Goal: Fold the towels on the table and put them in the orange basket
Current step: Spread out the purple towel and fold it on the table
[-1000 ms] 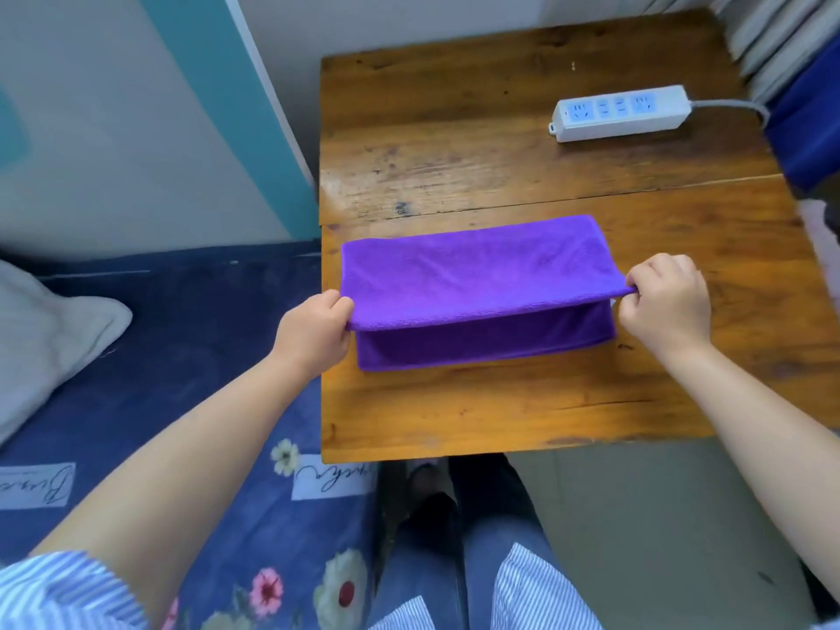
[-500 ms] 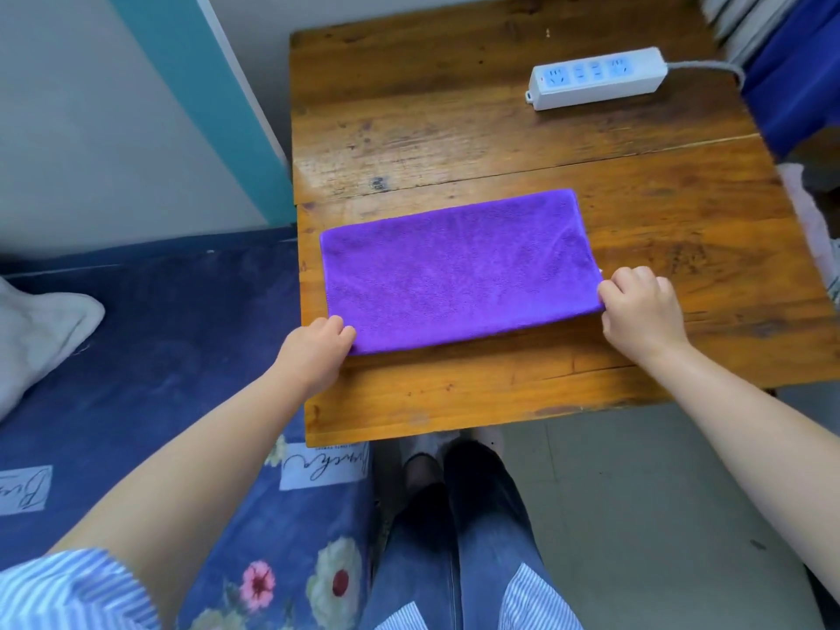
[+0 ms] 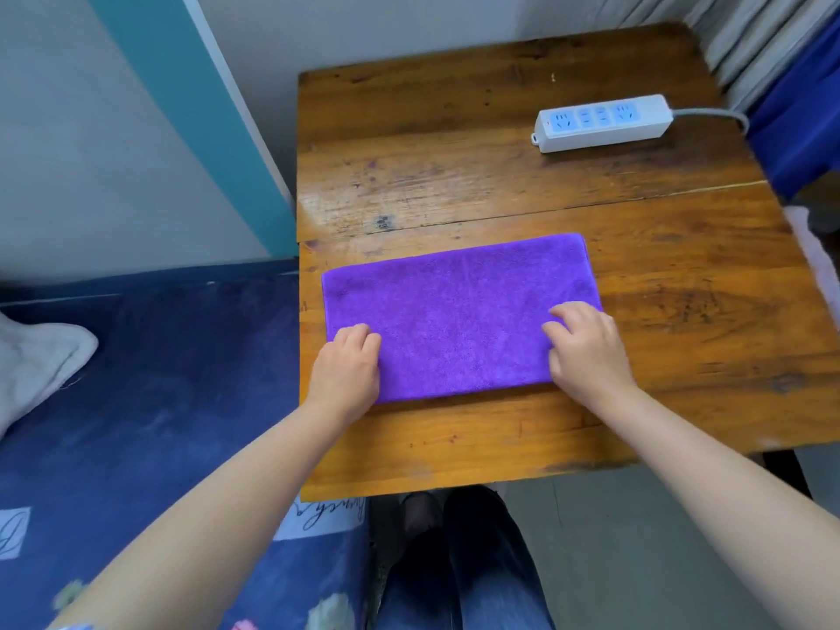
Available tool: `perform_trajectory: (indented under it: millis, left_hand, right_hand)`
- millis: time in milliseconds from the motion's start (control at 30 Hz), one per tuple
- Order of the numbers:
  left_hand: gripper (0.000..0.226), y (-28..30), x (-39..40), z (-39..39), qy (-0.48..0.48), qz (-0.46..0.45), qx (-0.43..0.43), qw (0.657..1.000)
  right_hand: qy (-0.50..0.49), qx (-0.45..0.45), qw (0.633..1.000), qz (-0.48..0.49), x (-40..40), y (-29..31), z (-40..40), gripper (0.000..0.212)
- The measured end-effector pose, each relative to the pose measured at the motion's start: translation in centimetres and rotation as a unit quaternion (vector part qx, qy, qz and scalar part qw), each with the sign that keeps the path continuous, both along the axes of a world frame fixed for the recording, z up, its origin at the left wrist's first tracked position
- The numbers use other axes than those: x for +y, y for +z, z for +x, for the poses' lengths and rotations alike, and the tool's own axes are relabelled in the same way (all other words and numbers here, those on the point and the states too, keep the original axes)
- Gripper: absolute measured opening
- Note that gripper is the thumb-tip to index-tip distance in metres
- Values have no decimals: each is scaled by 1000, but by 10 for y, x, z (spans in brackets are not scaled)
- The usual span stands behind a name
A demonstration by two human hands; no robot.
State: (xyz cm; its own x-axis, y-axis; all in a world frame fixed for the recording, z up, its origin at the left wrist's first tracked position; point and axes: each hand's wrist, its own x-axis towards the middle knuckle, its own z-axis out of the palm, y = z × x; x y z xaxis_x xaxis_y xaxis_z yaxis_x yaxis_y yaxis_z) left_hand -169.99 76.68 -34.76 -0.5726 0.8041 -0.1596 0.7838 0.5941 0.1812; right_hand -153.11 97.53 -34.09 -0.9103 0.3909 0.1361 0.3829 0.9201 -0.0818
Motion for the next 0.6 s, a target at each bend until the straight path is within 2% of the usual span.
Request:
perform_trajectory:
  millis: [67,200,467,600]
  left_hand:
    - [38,-9,23,0,100,47,-61,992]
    - [46,-23,61,-5,174,108,-78,976]
    - [49,-56,66,-50,171,14,-26,985]
    - [56,-58,46,-68,251,9,-49,967]
  right_hand:
    - [24,13,999,-39,-10,-5,-31,26]
    - [18,-102,983,-153,-20,-21,-80,52]
    - [70,-169,976,-117,2,-55,-121,51]
    - [17,-165,981,-104,37,-59,-104,49]
